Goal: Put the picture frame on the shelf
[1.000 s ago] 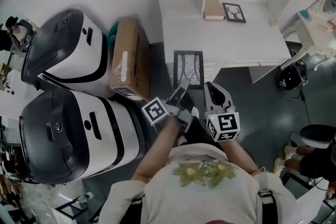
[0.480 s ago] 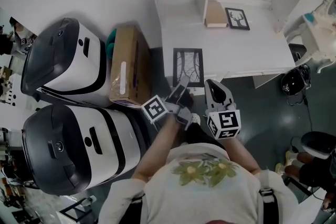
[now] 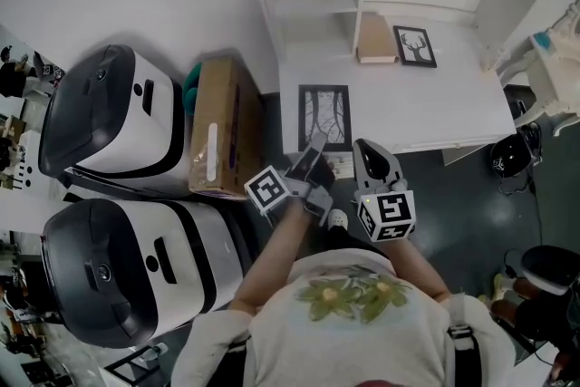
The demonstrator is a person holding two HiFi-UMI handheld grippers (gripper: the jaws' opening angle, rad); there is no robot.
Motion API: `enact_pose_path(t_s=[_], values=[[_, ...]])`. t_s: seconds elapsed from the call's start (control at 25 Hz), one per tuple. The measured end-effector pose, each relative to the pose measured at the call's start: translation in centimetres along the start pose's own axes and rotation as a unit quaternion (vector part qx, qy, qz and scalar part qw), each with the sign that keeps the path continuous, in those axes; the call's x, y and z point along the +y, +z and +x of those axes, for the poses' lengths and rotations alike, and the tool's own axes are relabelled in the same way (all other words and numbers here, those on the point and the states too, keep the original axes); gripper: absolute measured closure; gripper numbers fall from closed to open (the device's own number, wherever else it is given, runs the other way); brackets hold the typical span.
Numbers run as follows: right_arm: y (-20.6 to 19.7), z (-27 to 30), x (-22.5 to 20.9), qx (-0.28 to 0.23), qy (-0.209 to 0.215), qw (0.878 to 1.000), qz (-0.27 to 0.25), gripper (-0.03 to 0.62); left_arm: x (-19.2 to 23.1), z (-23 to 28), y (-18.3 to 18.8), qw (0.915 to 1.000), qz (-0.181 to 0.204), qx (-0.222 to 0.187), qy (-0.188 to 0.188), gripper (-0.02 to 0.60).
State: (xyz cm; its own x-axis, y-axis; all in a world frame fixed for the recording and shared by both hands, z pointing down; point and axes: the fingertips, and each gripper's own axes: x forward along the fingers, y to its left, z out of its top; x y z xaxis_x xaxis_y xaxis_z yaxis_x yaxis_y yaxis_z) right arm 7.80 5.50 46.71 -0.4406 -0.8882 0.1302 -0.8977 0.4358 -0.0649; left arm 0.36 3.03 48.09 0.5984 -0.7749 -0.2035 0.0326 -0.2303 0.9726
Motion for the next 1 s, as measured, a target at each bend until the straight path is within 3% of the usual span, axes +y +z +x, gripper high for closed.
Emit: enact_pose_path(t_s=[0.56, 1.0], values=[[0.7, 5.0, -4.5, -0.002, 0.027, 1.0, 0.003, 0.562, 1.3, 5.9, 2.6, 0.9995, 0.01, -0.029, 0.003, 0.508], [-0.1, 7.0, -5.2, 0.006, 0.037, 0.999, 0.018, 0.562, 2.3, 7.4, 4.1, 0.9992, 0.008, -0.036, 0.017, 0.508]])
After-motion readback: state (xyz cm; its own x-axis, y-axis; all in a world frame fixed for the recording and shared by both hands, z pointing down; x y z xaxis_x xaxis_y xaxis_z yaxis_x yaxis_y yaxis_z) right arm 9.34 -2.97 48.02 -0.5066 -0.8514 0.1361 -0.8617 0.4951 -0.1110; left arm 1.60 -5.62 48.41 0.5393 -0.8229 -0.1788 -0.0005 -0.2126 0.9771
